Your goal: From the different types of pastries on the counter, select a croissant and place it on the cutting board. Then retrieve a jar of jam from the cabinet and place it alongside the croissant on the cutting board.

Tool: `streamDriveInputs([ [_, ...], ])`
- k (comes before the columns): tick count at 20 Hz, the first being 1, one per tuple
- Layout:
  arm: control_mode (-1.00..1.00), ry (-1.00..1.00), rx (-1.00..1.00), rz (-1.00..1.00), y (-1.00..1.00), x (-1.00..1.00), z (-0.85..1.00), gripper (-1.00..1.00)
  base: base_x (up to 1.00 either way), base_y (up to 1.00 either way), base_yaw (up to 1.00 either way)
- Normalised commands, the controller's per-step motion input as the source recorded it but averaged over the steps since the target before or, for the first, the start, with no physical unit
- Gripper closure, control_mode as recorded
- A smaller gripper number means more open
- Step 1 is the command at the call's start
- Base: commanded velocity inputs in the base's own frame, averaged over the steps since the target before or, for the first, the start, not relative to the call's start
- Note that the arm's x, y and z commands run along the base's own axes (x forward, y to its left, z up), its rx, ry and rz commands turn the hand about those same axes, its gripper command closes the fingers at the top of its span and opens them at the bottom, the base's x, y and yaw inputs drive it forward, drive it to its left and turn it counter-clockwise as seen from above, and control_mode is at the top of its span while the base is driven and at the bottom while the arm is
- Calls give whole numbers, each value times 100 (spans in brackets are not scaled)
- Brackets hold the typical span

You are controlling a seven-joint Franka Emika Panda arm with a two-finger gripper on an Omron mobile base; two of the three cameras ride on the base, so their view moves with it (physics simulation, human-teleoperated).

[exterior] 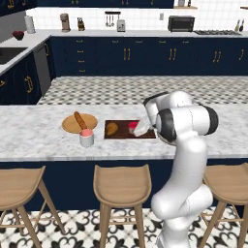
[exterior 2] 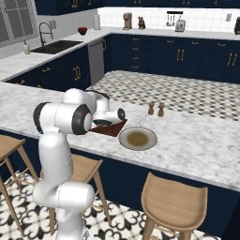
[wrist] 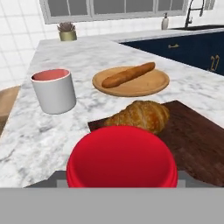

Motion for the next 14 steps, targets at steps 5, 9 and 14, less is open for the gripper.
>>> streamDriveInputs([
  [5,-100,-1,0,7,4,44,-30,100,0,0,0],
  [9,-100,-4,2,9,2,43,-30,100,0,0,0],
  [14,-100,-6,5,10,0,48,-22,-100,0,0,0],
])
